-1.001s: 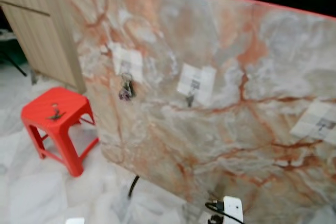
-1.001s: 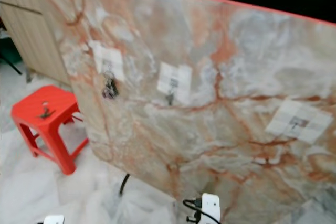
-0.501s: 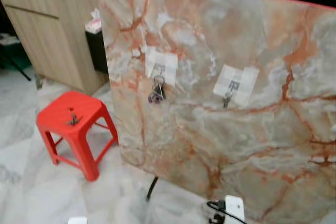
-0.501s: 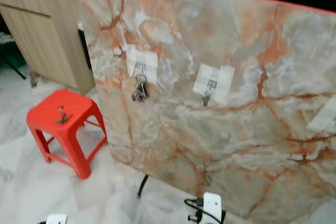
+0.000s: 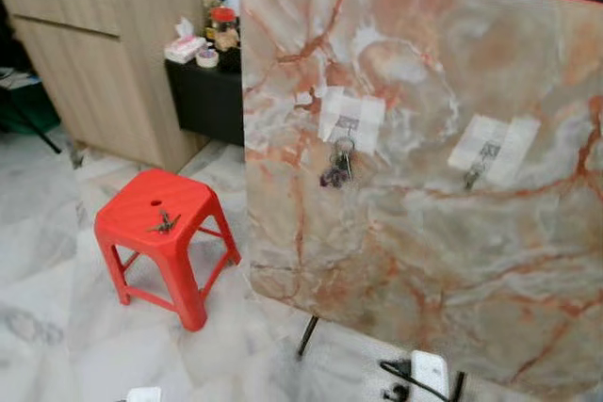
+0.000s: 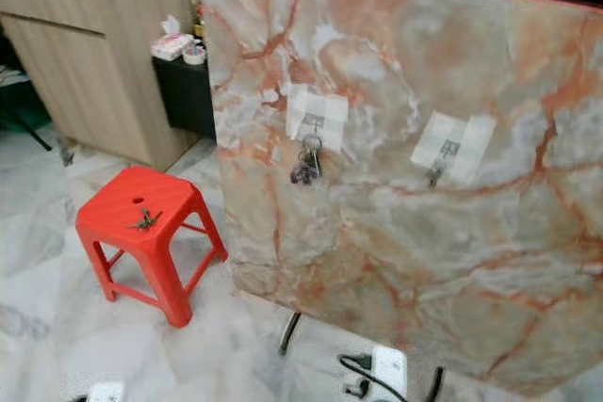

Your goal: Hang keys on a hook

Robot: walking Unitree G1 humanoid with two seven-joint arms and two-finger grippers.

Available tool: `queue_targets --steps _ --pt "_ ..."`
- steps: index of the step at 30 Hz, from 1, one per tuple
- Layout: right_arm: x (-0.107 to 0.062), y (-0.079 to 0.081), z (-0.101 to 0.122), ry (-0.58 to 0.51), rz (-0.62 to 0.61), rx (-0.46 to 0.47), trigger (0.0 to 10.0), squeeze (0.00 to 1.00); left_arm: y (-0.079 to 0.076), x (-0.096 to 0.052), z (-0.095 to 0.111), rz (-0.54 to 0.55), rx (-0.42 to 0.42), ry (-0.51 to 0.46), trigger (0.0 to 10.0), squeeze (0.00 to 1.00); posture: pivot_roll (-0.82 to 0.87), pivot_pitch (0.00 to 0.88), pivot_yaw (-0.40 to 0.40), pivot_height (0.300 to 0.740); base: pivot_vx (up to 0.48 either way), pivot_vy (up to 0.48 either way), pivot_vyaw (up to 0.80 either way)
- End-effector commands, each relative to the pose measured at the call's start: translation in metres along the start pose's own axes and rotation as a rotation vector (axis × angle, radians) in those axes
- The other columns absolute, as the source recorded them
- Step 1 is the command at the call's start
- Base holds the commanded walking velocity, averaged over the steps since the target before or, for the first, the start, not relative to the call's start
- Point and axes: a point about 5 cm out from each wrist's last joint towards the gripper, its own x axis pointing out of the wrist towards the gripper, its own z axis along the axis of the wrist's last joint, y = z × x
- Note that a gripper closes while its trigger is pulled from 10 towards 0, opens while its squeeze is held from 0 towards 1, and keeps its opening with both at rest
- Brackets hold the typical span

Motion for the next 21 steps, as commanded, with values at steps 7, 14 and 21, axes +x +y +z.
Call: queue_targets --steps 7,14,21 --pt "0.0011 0.0079 0.0062 -0.016 0.023 -0.006 10.0 0.0 0.0024 -0.0004 -0.0033 0.006 0.008 0.02 10.0 0.0 0.06 0.0 -0.093 0.74 0.0 0.401 0.0" --pt "0.0012 0.0072 0.0069 -0.019 0.02 -0.005 10.0 0.0 -0.0028 0.0004 -0.0005 -0.005 0.012 0.015 10.0 0.0 0.06 0.0 -0.092 0.74 0.0 0.4 0.0" --pt "0.0012 0.008 0.0068 -0.017 0.026 -0.006 10.0 0.0 -0.004 0.0009 0.0025 -0.008 0.012 0.004 10.0 0.0 0.06 0.0 -0.089 0.74 0.0 0.4 0.0"
